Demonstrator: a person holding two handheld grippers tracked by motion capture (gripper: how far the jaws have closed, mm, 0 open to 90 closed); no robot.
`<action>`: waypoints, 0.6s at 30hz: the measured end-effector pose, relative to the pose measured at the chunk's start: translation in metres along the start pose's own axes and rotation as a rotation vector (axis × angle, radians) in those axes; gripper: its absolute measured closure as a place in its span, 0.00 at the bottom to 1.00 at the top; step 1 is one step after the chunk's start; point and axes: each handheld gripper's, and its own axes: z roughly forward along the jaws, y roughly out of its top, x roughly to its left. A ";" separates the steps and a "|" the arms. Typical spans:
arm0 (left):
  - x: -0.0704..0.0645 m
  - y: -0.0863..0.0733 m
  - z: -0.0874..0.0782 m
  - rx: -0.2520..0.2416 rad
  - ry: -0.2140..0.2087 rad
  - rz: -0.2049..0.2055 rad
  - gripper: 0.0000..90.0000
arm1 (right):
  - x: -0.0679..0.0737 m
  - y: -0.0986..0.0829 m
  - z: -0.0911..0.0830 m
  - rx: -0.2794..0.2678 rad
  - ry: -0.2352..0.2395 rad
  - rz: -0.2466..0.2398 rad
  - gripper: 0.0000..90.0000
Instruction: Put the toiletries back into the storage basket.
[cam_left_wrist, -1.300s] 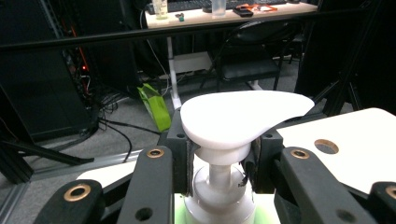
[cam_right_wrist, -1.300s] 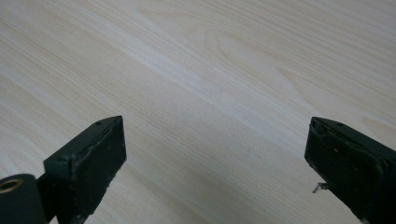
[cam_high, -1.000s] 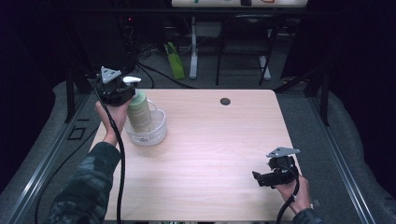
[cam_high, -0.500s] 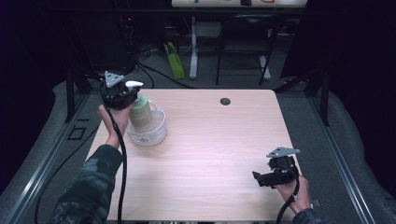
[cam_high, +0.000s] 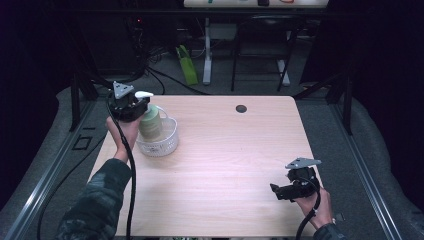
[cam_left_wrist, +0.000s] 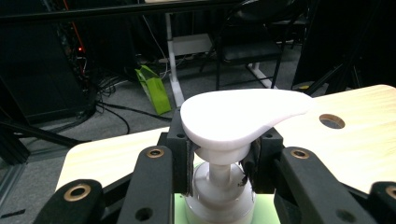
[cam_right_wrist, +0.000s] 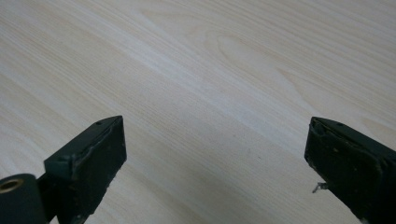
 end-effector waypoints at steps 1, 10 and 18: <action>0.000 -0.001 -0.001 -0.003 0.000 0.000 0.75 | 0.000 0.000 0.000 0.000 0.000 -0.001 0.05; -0.002 -0.004 -0.008 -0.002 -0.012 0.025 0.75 | 0.001 0.000 0.000 -0.003 0.003 -0.007 0.05; -0.002 -0.004 -0.011 0.014 -0.007 0.027 0.68 | 0.001 0.001 0.000 -0.003 0.003 -0.006 0.06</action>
